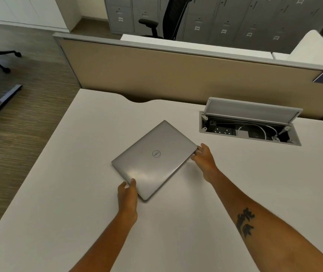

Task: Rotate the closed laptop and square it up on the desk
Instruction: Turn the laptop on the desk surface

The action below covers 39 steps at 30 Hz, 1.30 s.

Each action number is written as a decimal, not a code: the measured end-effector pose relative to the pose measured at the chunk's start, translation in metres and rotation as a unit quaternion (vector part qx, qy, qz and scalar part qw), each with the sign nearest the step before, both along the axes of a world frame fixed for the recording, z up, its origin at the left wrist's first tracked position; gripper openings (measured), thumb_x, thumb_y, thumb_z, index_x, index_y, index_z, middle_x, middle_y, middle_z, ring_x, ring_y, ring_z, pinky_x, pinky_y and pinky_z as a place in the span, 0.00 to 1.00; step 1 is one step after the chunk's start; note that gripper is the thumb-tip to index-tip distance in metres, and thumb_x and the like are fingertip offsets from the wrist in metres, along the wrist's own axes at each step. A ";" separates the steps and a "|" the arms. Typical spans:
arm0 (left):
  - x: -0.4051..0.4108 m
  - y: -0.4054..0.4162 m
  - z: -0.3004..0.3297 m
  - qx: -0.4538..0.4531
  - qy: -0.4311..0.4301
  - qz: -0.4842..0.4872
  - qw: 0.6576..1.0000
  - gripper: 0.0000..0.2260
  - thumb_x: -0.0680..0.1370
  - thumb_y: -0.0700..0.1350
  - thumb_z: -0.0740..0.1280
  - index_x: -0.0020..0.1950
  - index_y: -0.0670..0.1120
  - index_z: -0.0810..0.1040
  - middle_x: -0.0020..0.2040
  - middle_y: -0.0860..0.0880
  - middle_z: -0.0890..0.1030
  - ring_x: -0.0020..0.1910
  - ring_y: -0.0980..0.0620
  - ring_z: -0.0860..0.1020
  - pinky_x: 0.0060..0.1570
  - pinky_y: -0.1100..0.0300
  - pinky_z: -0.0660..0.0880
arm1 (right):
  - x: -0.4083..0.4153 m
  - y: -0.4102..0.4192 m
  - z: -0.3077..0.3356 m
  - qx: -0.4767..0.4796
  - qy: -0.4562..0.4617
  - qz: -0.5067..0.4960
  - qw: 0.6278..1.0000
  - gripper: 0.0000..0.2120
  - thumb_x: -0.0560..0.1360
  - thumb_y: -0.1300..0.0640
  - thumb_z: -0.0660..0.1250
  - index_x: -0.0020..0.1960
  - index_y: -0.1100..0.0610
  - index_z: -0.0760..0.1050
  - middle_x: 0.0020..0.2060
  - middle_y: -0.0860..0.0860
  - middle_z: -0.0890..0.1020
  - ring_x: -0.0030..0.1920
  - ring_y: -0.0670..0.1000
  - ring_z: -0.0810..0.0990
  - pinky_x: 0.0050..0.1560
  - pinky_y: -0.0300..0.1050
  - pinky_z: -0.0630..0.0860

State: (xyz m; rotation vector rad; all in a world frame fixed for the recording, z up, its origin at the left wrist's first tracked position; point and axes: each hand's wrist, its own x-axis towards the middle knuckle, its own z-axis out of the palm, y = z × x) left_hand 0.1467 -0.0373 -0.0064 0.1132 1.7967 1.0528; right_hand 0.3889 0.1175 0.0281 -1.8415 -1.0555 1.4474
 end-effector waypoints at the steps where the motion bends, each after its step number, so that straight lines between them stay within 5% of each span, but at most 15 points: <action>1: -0.006 0.004 0.001 -0.001 0.029 -0.020 0.999 0.21 0.82 0.51 0.67 0.73 0.42 0.76 0.65 0.43 0.82 0.62 0.41 0.81 0.60 0.48 0.79 | -0.003 -0.005 -0.001 -0.001 0.009 -0.020 1.000 0.41 0.78 0.65 0.71 0.85 0.58 0.54 0.77 0.52 0.72 0.70 0.52 0.75 0.70 0.48 0.71; 5: -0.038 0.027 -0.004 -0.037 0.184 -0.082 0.979 0.29 0.73 0.61 0.69 0.67 0.44 0.81 0.64 0.41 0.80 0.61 0.37 0.82 0.64 0.37 0.79 | -0.019 -0.035 -0.012 -0.006 0.032 -0.083 0.996 0.36 0.77 0.65 0.70 0.82 0.57 0.61 0.75 0.52 0.75 0.71 0.54 0.77 0.74 0.56 0.74; 9: -0.067 0.060 0.010 -0.077 0.274 -0.136 0.949 0.25 0.79 0.55 0.69 0.69 0.40 0.80 0.68 0.36 0.78 0.68 0.33 0.77 0.67 0.37 0.77 | -0.036 -0.070 -0.015 -0.011 0.057 -0.067 0.996 0.33 0.78 0.67 0.68 0.80 0.55 0.64 0.72 0.50 0.77 0.70 0.51 0.77 0.67 0.44 0.74; 12: -0.082 0.080 0.014 -0.089 0.310 -0.204 0.924 0.21 0.79 0.54 0.64 0.63 0.43 0.84 0.62 0.38 0.83 0.65 0.34 0.78 0.65 0.40 0.77 | -0.047 -0.089 -0.017 -0.017 0.062 -0.068 0.996 0.31 0.78 0.68 0.66 0.80 0.55 0.66 0.71 0.50 0.78 0.68 0.49 0.78 0.62 0.39 0.74; 17: -0.080 0.105 0.031 -0.074 0.307 -0.280 0.906 0.11 0.82 0.52 0.64 0.48 0.49 0.84 0.52 0.44 0.85 0.60 0.36 0.81 0.65 0.44 0.77 | -0.060 -0.108 -0.021 -0.036 0.061 -0.065 0.995 0.30 0.79 0.66 0.66 0.80 0.53 0.66 0.66 0.48 0.80 0.65 0.47 0.79 0.49 0.31 0.73; 21: -0.075 0.120 0.030 -0.046 0.306 -0.327 0.893 0.11 0.81 0.53 0.65 0.50 0.49 0.84 0.52 0.44 0.86 0.58 0.37 0.82 0.63 0.45 0.78 | -0.065 -0.111 -0.021 -0.058 0.063 -0.067 0.994 0.30 0.79 0.66 0.67 0.79 0.53 0.67 0.65 0.47 0.80 0.64 0.47 0.80 0.59 0.37 0.74; 26: -0.075 0.131 0.027 -0.012 0.266 -0.345 0.900 0.13 0.80 0.52 0.68 0.56 0.44 0.85 0.56 0.41 0.85 0.59 0.36 0.82 0.63 0.42 0.80 | -0.067 -0.109 -0.023 -0.063 0.075 -0.062 0.993 0.18 0.76 0.68 0.64 0.51 0.47 0.83 0.43 0.39 0.87 0.44 0.39 0.82 0.46 0.27 0.74; 30: -0.077 0.123 0.029 0.002 0.250 -0.336 0.908 0.13 0.80 0.51 0.68 0.60 0.47 0.85 0.55 0.45 0.84 0.59 0.38 0.81 0.63 0.44 0.79 | -0.071 -0.106 -0.022 -0.059 0.090 -0.043 0.993 0.15 0.73 0.64 0.68 0.54 0.50 0.86 0.49 0.46 0.89 0.48 0.45 0.83 0.56 0.39 0.77; 34: -0.078 0.111 0.028 -0.006 0.230 -0.323 0.918 0.08 0.77 0.54 0.68 0.46 0.51 0.81 0.51 0.44 0.85 0.56 0.37 0.82 0.62 0.41 0.80 | -0.064 -0.101 -0.026 -0.072 0.095 -0.038 0.992 0.15 0.68 0.62 0.69 0.55 0.62 0.81 0.43 0.48 0.83 0.45 0.50 0.76 0.49 0.44 0.73; 39: -0.062 0.089 0.037 -0.004 0.230 -0.295 0.927 0.05 0.81 0.49 0.69 0.50 0.47 0.79 0.51 0.45 0.81 0.54 0.39 0.79 0.62 0.45 0.79 | -0.051 -0.094 -0.028 -0.082 0.104 -0.047 0.990 0.16 0.68 0.66 0.68 0.55 0.64 0.84 0.43 0.51 0.84 0.45 0.49 0.77 0.50 0.45 0.74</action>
